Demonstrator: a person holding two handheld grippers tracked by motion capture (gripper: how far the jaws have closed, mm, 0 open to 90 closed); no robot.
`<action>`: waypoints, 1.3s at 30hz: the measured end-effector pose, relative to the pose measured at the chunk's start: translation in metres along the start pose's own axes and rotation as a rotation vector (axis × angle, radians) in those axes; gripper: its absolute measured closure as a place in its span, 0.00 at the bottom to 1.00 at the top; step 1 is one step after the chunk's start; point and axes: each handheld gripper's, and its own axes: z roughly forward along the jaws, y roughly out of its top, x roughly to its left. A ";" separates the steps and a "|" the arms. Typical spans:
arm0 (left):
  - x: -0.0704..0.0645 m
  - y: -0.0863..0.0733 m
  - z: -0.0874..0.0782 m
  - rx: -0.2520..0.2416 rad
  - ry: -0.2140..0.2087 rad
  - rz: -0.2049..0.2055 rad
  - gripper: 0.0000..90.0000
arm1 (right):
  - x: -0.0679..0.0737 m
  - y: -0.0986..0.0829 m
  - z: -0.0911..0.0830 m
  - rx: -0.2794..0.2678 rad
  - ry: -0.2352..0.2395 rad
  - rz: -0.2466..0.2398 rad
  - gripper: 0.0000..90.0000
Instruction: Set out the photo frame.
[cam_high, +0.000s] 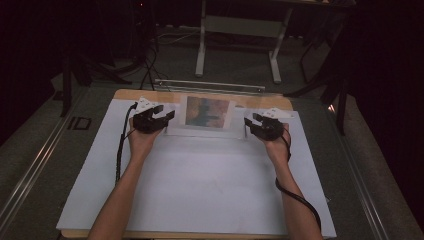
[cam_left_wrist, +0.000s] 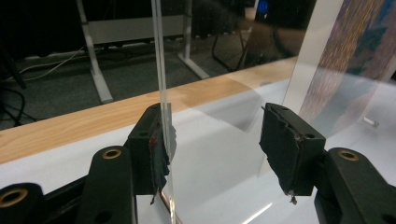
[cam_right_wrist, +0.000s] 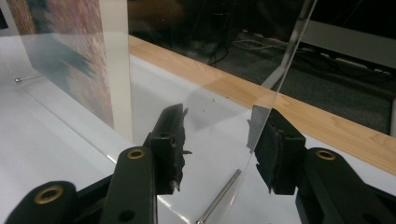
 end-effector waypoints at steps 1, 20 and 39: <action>0.000 0.001 0.001 0.004 0.004 -0.005 0.48 | -0.001 0.000 0.001 0.002 0.000 0.002 0.61; 0.000 0.004 -0.011 0.005 -0.011 -0.067 0.51 | 0.002 0.003 -0.005 0.015 0.021 0.019 0.61; -0.029 -0.007 -0.045 0.009 0.005 -0.092 0.52 | 0.019 -0.004 -0.038 -0.014 0.040 0.056 0.60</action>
